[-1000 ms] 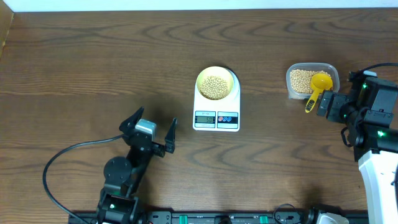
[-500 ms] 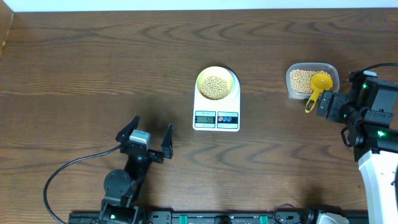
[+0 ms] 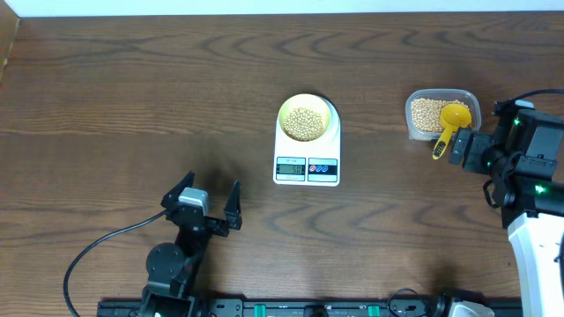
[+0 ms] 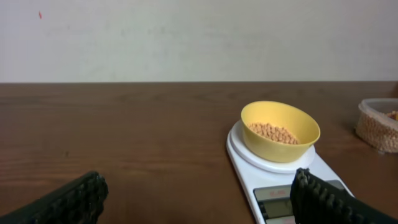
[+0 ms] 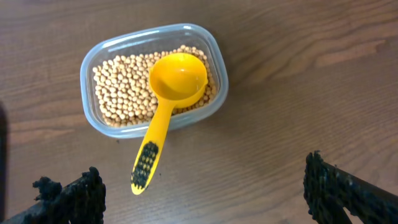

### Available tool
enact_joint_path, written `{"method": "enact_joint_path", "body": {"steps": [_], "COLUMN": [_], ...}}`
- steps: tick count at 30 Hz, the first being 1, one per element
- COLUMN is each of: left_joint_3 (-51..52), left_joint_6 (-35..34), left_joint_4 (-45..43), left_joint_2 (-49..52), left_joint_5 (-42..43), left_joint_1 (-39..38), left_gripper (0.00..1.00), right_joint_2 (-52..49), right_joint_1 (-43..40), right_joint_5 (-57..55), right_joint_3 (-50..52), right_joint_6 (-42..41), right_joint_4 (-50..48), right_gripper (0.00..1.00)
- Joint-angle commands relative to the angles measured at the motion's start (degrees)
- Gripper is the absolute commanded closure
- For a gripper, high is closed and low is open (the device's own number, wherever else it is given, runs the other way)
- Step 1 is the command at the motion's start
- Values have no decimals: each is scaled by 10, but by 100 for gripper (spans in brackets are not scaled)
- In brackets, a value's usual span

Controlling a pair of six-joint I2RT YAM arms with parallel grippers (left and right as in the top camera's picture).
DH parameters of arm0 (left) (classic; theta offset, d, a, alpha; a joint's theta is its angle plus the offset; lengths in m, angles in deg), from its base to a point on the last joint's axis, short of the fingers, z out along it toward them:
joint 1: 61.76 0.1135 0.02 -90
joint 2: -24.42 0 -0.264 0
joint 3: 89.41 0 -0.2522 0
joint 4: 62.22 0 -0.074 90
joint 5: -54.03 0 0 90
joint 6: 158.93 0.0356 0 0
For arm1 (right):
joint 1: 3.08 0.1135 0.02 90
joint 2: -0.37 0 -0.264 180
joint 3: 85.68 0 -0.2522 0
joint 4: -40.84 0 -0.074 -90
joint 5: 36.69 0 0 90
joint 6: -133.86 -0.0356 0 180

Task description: Scoop item into bowl and weigh 50g on scale

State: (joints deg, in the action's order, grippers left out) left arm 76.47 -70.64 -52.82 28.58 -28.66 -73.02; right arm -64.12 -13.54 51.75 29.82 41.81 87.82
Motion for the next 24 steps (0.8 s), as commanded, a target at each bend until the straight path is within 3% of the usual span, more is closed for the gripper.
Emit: {"method": "enact_joint_path", "body": {"steps": [1, 12, 24], "left_joint_3": [1, 1, 1], "left_joint_6": [-12, -44, -44], "left_joint_4": [26, 80, 80], "left_joint_2": [-34, -41, -41], "left_joint_5": [-5, -3, -4], "left_joint_1": [6, 26, 26], "left_gripper": [4, 4, 4], "right_joint_2": [-1, -1, -1], "right_joint_1": [4, 4, 4], "right_joint_5": [-7, -7, -7], "right_joint_3": [1, 1, 1], "right_joint_6": [9, 9, 9], "right_joint_4": [0, 0, 0], "right_gripper": [1, 1, 1]}}
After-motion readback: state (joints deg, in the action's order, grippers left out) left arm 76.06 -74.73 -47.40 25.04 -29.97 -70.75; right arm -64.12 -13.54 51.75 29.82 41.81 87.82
